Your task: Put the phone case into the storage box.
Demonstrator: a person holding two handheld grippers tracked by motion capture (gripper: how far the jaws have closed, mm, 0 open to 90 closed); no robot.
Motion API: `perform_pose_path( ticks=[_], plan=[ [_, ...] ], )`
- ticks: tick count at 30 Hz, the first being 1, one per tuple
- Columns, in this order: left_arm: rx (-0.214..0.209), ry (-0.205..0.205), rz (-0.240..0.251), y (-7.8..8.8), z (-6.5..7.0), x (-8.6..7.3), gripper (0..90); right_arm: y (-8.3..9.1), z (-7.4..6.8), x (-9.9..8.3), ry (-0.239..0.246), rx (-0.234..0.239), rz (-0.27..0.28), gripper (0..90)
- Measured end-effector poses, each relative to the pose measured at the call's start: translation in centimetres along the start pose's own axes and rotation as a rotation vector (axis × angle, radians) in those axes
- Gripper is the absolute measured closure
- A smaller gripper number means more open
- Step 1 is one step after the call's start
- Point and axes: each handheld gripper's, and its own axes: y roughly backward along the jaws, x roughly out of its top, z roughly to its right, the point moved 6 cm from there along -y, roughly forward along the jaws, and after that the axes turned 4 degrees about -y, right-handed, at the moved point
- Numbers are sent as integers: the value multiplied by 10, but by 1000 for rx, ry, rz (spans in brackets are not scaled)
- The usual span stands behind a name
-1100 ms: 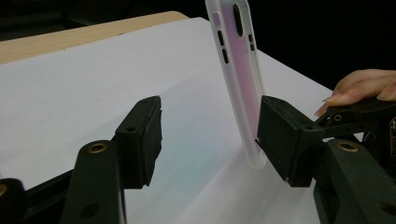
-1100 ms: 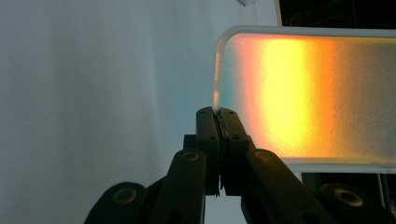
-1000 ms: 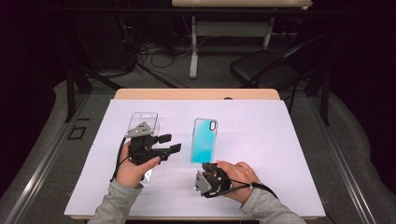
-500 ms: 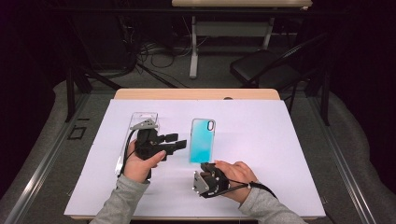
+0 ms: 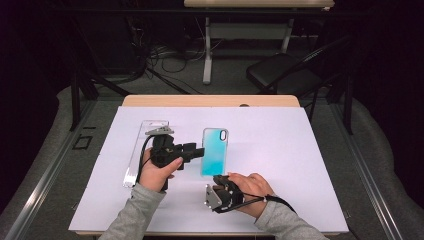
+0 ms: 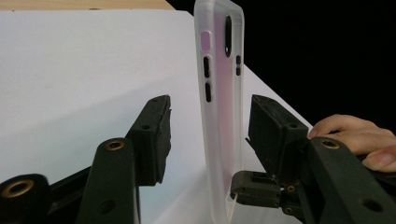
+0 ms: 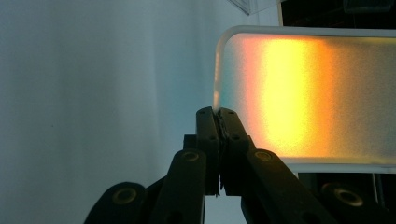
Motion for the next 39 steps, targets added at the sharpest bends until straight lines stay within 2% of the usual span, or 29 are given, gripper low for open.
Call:
perform_pose_path(
  ticks=[6, 13, 20, 24, 30, 39],
  plan=[
    [-10, 8, -4, -4, -1, 1, 539, -1, -1, 2, 6, 3, 14, 888],
    [8, 7, 5, -8, -4, 3, 544, -2, -1, 4, 9, 2, 14, 888],
    [30, 5, -12, -10, -7, 2, 595, -2, -3, 5, 8, 4, 17, 887],
    [6, 11, -21, -10, -6, 1, 624, -2, -3, 6, 15, 4, 15, 887],
    [6, 18, -18, -11, -6, 2, 655, -1, -5, 7, 10, 7, 21, 887],
    [-25, 57, -37, -13, -5, 0, 716, -1, -5, 9, 19, 11, 24, 887]
  ],
)
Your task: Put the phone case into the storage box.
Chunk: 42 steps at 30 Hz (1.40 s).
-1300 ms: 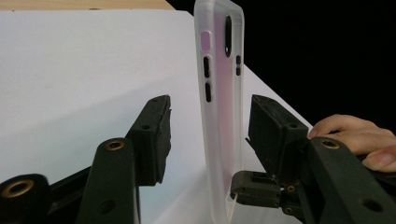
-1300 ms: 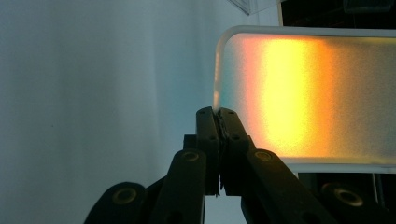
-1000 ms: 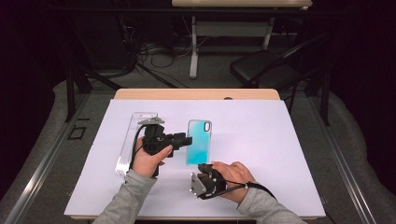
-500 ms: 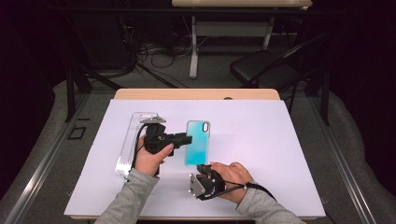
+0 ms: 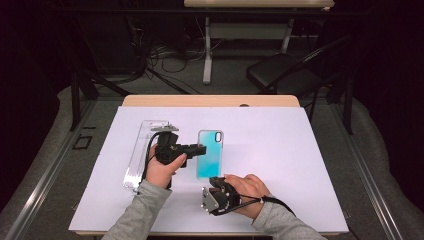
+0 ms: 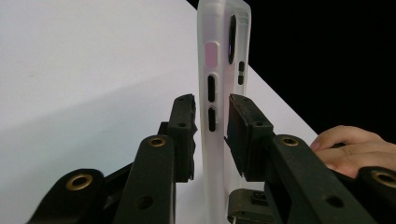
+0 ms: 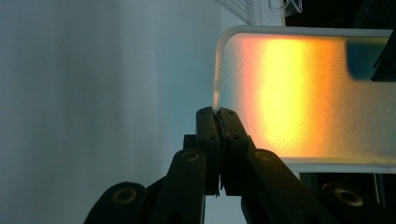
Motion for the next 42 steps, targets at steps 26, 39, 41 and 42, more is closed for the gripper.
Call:
perform_pose_path(
  ticks=[26, 39, 41, 42],
  plan=[
    [3, 27, 8, -1, -2, 0, 804, -1, -2, 1, -3, 5, 3, 887],
    [-3, 40, 4, -1, -2, -1, 815, -1, -3, 1, -1, 7, 6, 887],
    [-2, 45, 5, -1, -1, -1, 815, -1, -3, 1, -1, 7, 7, 887],
    [-2, 45, 6, -1, -2, -1, 815, -1, -3, 1, 1, 6, 6, 888]
  ],
)
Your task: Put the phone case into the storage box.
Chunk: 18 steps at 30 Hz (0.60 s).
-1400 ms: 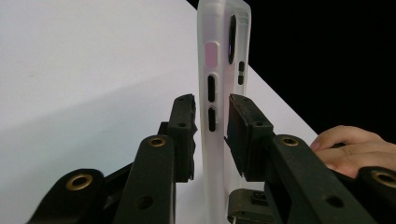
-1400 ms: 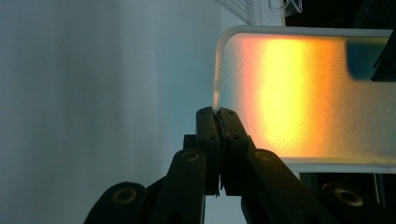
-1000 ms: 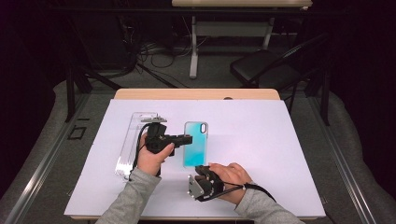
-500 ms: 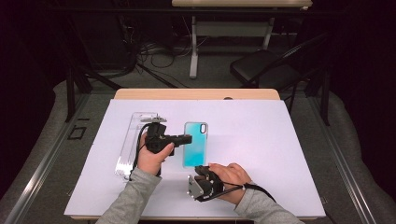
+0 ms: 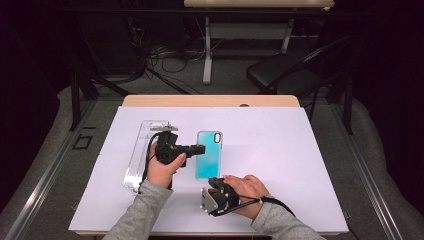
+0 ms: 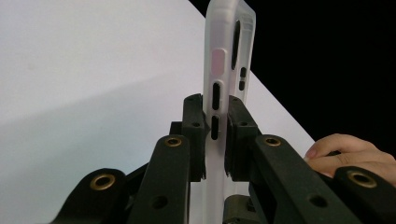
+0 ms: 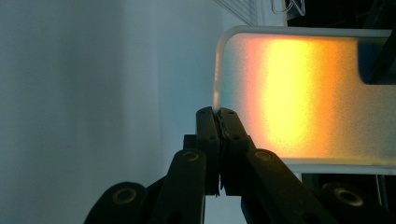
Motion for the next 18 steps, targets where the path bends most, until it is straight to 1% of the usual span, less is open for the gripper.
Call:
perform_pose_path(
  ticks=[2, 3, 8, 12, 14, 17, 18],
  plan=[
    [1, 6, 0, 0, 0, 0, 816, 0, 1, 0, 6, 0, 3, 887],
    [2, 7, 1, 0, -1, 0, 816, 0, 0, 0, -2, 0, 0, 887],
    [-1, 12, -1, 0, -1, 0, 817, 0, 0, 0, -2, 3, 0, 887],
    [-2, 11, -3, 0, -1, 0, 818, 0, 1, 0, 9, 3, 4, 887],
    [-3, 12, -4, 1, -1, 0, 818, 0, 0, 0, -2, 6, 5, 887],
    [-7, 15, -4, 1, 0, 0, 818, 0, 1, 0, 9, 7, 4, 887],
    [-7, 17, -3, 1, -1, 0, 818, 0, 0, 0, 0, 8, 2, 886]
  ],
)
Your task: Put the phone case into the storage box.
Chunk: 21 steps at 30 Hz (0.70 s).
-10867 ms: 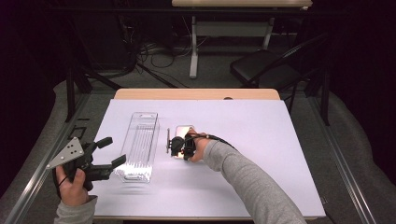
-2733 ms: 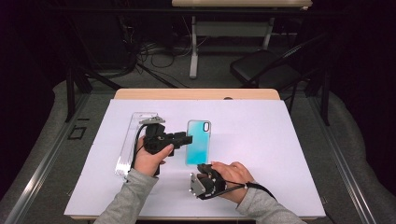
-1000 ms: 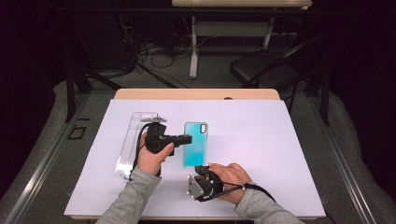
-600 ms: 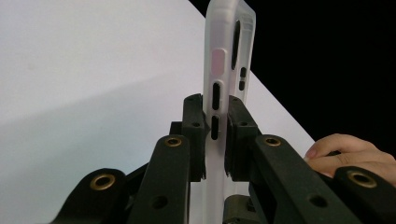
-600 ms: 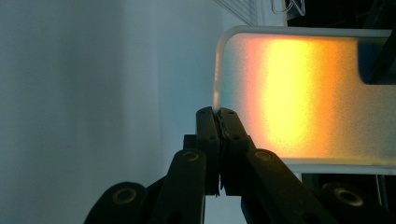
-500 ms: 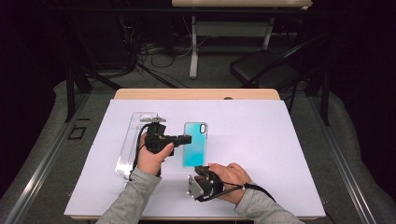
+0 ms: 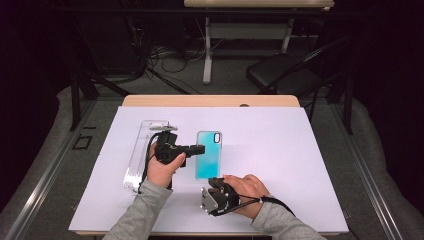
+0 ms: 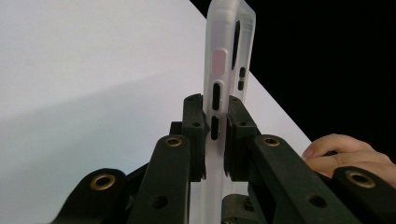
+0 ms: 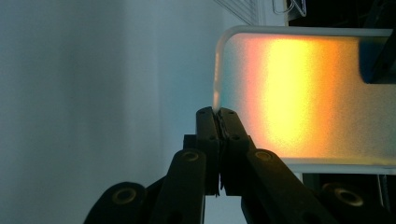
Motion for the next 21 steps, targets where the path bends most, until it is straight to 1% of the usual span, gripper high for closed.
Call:
perform_pose_path(
  ticks=[5, 7, 9, 20, 21],
  plan=[
    [-2, 2, -1, 0, 0, 0, 819, 0, 0, 0, 0, 1, -1, 886],
    [-3, 4, -1, 0, 0, 0, 820, -1, 0, 1, -2, 4, 12, 886],
    [-3, 2, -1, 0, 0, 0, 820, 0, 0, 0, -1, 3, 3, 886],
    [-4, 3, -5, 1, 0, 0, 820, -1, 1, 0, 0, 1, 4, 884],
    [-5, 3, -5, 2, 0, 0, 820, -1, 0, 1, -1, 2, 12, 884]
  ],
)
